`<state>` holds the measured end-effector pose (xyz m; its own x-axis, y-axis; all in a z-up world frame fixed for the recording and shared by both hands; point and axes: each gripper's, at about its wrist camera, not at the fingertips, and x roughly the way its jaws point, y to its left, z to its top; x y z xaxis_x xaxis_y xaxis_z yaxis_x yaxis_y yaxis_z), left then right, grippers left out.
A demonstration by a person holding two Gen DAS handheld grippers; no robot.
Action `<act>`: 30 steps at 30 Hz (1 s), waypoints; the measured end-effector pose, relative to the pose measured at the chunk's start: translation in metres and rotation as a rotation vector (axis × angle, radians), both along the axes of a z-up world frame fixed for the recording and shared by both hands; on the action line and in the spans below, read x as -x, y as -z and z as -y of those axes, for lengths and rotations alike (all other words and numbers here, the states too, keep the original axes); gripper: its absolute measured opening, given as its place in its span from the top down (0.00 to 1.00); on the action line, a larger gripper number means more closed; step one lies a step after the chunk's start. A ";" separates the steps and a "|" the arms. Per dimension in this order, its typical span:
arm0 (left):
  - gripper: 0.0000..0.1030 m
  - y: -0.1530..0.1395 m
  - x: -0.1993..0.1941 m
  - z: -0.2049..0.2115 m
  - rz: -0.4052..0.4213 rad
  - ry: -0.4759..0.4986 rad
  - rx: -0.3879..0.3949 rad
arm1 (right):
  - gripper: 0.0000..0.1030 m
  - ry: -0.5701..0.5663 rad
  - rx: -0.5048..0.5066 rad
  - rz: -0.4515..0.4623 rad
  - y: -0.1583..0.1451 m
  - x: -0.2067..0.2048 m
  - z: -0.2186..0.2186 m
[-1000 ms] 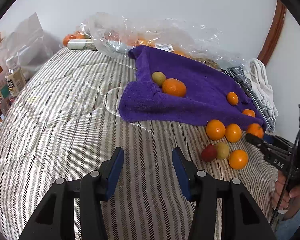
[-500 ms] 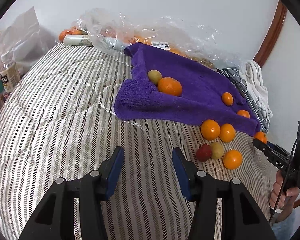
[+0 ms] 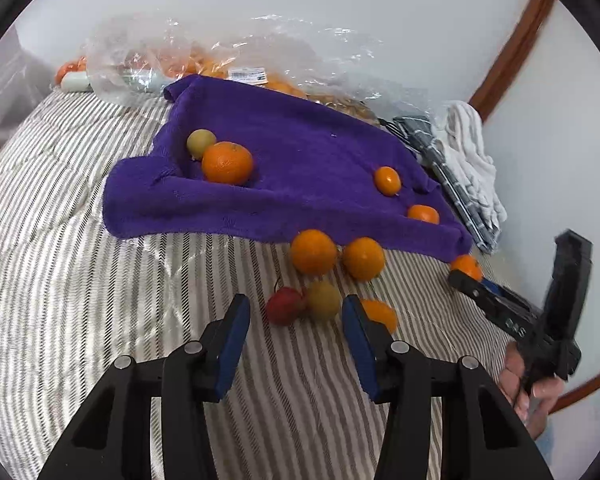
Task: Organize fruits
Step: 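Grasp the small red fruit with the left tool while the right tool holds the leafy orange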
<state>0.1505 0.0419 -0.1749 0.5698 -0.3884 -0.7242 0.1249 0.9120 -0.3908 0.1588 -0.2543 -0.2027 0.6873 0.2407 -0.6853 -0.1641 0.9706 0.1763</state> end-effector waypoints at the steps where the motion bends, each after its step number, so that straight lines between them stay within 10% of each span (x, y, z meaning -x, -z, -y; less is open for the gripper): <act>1: 0.61 0.003 -0.003 0.001 -0.008 -0.009 0.005 | 0.59 -0.005 -0.006 -0.004 0.000 -0.001 0.000; 11: 0.79 0.007 -0.005 -0.004 0.010 -0.017 -0.005 | 0.59 -0.032 -0.005 -0.021 0.003 -0.001 -0.005; 30: 0.77 0.017 -0.008 0.010 -0.033 0.021 -0.007 | 0.59 -0.026 0.004 -0.024 0.005 -0.002 -0.004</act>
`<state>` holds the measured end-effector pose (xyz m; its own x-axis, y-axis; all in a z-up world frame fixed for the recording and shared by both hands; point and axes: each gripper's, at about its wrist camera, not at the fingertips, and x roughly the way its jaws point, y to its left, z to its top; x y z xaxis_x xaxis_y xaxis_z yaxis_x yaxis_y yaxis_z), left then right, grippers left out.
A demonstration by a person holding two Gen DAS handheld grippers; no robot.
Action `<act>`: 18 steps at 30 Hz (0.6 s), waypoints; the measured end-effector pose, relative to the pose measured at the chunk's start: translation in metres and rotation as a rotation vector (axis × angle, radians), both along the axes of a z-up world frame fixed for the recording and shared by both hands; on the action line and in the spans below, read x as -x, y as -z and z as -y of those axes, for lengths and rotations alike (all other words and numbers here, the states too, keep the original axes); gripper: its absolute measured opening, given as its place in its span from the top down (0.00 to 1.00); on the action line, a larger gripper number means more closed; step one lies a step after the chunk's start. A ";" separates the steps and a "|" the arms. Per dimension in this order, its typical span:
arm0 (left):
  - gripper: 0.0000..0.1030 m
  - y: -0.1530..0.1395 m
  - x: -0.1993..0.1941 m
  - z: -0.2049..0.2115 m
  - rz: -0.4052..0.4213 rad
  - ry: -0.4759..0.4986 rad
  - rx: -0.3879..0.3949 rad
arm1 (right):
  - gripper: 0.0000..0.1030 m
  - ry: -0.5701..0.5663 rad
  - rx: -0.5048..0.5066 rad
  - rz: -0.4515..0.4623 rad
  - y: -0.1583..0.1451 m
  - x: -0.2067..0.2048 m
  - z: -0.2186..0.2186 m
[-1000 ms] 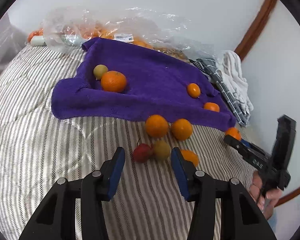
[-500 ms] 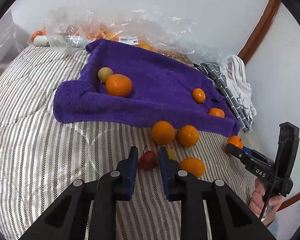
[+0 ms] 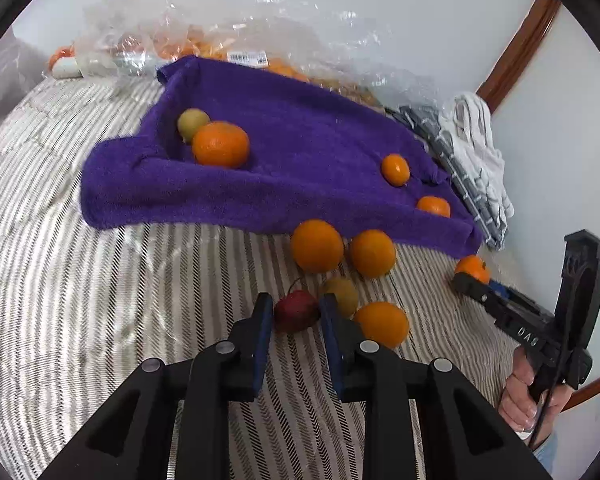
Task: Organize fruits
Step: 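Grasp the small red fruit with the left tool while the right tool holds the leafy orange, then lift the red fruit with the left tool while the right tool lifts the leafy orange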
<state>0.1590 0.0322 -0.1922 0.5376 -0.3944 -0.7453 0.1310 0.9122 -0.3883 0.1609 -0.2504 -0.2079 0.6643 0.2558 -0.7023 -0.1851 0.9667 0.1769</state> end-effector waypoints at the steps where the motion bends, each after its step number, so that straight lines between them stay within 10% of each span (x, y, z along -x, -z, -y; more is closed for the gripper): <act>1: 0.77 -0.001 0.002 0.001 0.016 -0.005 -0.010 | 0.59 0.002 -0.001 0.000 0.000 0.000 0.000; 18: 0.77 -0.005 0.012 0.004 0.109 0.006 -0.246 | 0.59 0.018 0.002 -0.001 0.000 0.001 0.000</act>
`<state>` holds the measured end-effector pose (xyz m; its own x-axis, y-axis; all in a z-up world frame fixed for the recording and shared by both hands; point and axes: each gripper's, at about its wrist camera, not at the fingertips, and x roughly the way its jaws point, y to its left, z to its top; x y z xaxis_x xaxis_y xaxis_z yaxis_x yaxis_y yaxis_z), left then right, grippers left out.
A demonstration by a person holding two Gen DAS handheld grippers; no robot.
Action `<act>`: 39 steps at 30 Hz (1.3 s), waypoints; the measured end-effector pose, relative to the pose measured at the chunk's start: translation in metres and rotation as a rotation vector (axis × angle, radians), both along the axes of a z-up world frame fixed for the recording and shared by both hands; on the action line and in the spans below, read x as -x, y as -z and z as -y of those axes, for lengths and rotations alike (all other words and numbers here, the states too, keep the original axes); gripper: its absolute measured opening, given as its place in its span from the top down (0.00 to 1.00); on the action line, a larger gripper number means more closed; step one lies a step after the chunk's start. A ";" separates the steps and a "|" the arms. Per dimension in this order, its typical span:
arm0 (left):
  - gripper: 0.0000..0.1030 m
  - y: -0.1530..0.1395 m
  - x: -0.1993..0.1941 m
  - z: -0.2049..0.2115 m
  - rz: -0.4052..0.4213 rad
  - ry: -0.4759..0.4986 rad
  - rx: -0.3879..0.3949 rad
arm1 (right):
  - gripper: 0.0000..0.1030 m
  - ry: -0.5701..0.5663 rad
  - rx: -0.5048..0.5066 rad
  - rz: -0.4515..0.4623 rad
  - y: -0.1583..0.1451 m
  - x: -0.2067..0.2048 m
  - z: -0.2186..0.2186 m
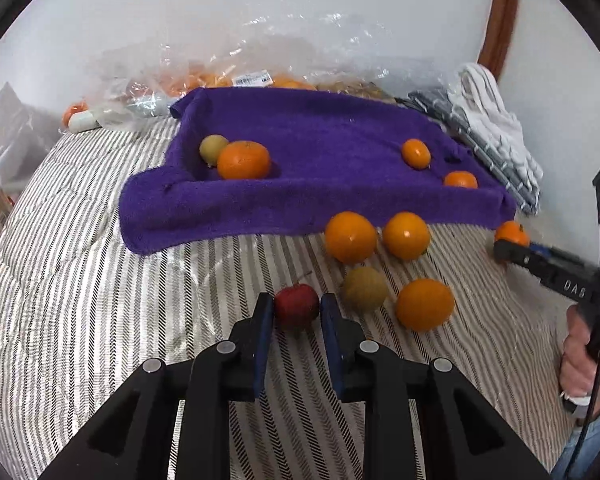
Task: Organize fruits
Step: 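Lift the red fruit with the left tool while the right tool lifts the leafy orange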
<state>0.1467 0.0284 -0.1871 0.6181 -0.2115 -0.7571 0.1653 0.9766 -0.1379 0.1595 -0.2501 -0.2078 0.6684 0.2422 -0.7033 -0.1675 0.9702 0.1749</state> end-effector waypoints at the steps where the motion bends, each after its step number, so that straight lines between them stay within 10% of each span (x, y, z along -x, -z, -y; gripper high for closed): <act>1: 0.77 0.000 0.000 0.000 0.001 -0.001 -0.001 | 0.59 0.002 0.001 -0.001 0.000 0.000 0.000; 18: 0.78 0.001 -0.001 -0.031 0.026 -0.035 0.225 | 0.59 -0.002 0.023 -0.009 0.001 -0.003 -0.003; 39: 0.78 -0.013 0.009 -0.043 0.139 -0.066 0.272 | 0.59 -0.029 0.001 0.013 -0.002 0.001 -0.002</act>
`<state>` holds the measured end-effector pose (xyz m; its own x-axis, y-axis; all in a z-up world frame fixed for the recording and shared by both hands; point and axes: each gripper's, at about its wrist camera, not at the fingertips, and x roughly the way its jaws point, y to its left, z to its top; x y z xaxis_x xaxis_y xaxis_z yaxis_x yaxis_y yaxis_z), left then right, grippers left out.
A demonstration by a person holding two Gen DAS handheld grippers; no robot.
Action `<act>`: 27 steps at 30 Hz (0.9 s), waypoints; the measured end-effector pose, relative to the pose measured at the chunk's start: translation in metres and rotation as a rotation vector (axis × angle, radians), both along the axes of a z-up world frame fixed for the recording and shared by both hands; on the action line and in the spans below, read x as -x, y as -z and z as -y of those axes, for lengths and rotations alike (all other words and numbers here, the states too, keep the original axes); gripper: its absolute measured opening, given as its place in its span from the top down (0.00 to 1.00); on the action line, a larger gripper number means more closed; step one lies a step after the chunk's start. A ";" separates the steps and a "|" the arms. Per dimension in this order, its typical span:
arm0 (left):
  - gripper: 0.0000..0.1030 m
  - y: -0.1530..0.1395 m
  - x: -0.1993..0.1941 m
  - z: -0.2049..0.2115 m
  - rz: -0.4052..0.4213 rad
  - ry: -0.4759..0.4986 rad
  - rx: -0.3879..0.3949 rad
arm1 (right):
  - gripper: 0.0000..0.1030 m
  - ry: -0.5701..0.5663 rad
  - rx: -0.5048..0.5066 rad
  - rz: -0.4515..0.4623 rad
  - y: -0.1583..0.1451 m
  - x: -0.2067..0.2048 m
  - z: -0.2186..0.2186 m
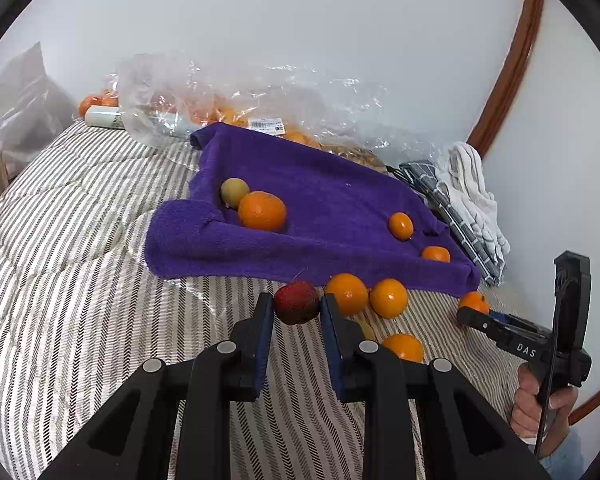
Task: Organize fruits
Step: 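Lift the red fruit with the left tool while the right tool lifts the leafy orange, then carry the red fruit with the left tool while the right tool carries the leafy orange over the towel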
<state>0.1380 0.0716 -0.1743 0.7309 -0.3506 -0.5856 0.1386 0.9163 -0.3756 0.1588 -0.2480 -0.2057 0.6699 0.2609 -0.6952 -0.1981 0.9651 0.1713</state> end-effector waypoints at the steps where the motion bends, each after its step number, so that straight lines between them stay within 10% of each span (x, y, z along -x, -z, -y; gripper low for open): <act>1: 0.78 0.000 0.000 -0.002 0.004 -0.007 0.007 | 0.59 -0.002 0.000 0.001 0.000 0.000 0.000; 16: 0.78 -0.009 0.004 -0.009 0.001 -0.112 -0.088 | 0.59 -0.004 0.029 0.037 -0.029 0.017 -0.007; 27: 0.78 -0.094 -0.024 -0.011 0.081 -0.087 -0.114 | 0.59 -0.054 0.064 0.143 -0.100 -0.013 -0.033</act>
